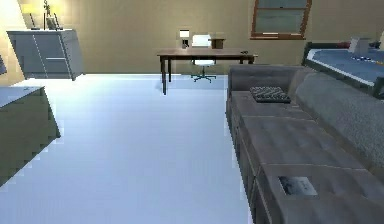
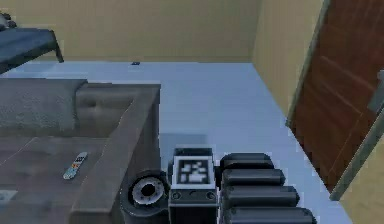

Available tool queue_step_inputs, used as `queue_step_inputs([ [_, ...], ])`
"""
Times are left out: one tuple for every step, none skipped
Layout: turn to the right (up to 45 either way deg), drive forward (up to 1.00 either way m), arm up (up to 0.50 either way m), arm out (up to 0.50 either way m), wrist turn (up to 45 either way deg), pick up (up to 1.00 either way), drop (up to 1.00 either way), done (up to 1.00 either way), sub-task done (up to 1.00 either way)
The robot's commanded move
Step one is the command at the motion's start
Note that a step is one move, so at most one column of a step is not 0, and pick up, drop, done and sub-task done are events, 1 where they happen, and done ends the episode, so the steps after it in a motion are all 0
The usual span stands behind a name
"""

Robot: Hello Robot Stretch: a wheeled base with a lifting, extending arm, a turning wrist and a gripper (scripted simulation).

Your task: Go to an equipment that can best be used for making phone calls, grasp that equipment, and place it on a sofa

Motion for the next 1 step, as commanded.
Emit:
queue_step_inputs([
  [0.0, 1.0, 0.0, 0.0, 0.0, 0.0, 0.0, 0.0, 0.0],
])
